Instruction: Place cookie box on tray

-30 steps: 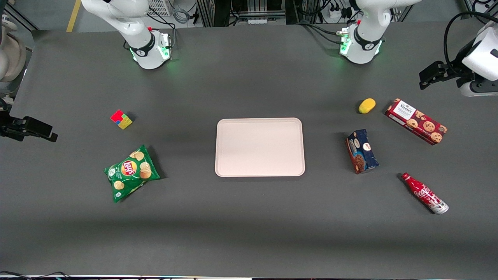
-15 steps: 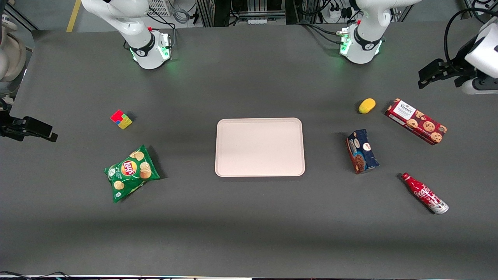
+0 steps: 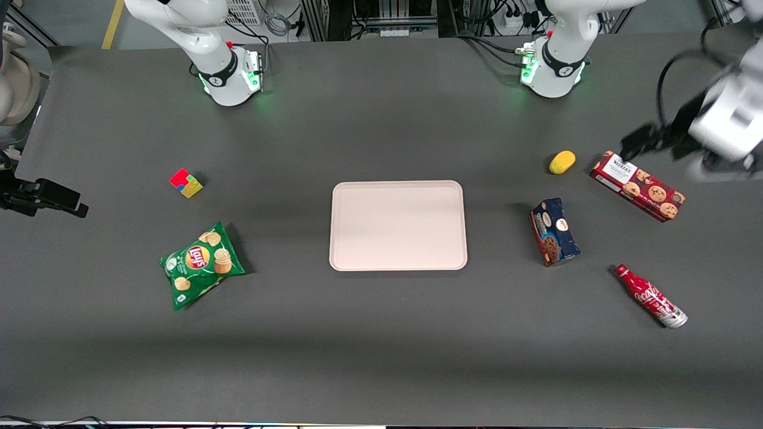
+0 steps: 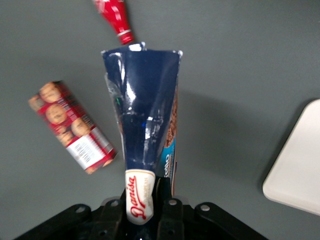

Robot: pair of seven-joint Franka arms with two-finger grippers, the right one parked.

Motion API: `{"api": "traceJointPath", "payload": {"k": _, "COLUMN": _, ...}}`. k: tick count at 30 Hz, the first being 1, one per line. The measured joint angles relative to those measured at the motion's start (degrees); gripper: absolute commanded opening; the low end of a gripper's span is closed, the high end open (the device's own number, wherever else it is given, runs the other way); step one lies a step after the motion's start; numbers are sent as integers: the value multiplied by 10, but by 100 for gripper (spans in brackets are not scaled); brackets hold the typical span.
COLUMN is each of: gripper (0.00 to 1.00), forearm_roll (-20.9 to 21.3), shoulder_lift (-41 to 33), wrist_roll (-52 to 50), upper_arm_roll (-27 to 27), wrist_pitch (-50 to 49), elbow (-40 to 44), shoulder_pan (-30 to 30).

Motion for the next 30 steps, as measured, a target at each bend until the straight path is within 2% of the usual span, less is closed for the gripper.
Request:
{"api": "traceJointPath", "payload": {"k": 8, "gripper": 100, "forearm_roll": 14, "shoulder_lift": 61, "wrist_roll": -44, "upper_arm_roll": -6, "wrist_pitch": 116, "elbow": -48, "shoulder_pan": -6}}
{"api": "traceJointPath", "payload": {"k": 16, "gripper": 100, "forearm_roll": 17, "shoulder_lift": 73, "wrist_roll": -51, "upper_arm_roll": -6, "wrist_pitch": 199, "elbow": -113, "shoulder_pan": -7}}
{"api": "traceJointPath", "payload": {"k": 17, "gripper": 95, "forearm_roll": 17, "shoulder_lift": 73, "wrist_roll": -52, "upper_arm_roll": -6, "wrist_pitch": 212, "elbow": -124, "shoulder_pan": -7}}
{"api": "traceJointPath", "payload": {"k": 18, "gripper": 77, "forearm_roll": 17, "shoulder_lift": 73, "wrist_roll": -52, "upper_arm_roll": -6, "wrist_pitch": 227, "elbow": -137, "shoulder_pan": -7}}
{"api": "traceJointPath", "payload": {"k": 19, "gripper": 47, "forearm_roll": 17, "shoulder_lift": 73, "wrist_roll": -53, "upper_arm_roll": -6, "wrist_pitch": 241, "elbow": -149, "shoulder_pan": -7}}
{"api": "traceJointPath", "payload": {"k": 21, "gripper": 0, "forearm_roll": 17, "shoulder_lift": 73, "wrist_roll": -60, "upper_arm_roll": -6, "wrist_pitch": 264, "elbow": -170, "shoulder_pan": -7}}
{"api": "traceJointPath", "payload": {"k": 30, "gripper": 0, "forearm_roll": 17, "shoulder_lift": 72, "wrist_roll": -81, "upper_arm_roll": -7, "wrist_pitch": 280, "elbow": -189, "shoulder_pan": -7}}
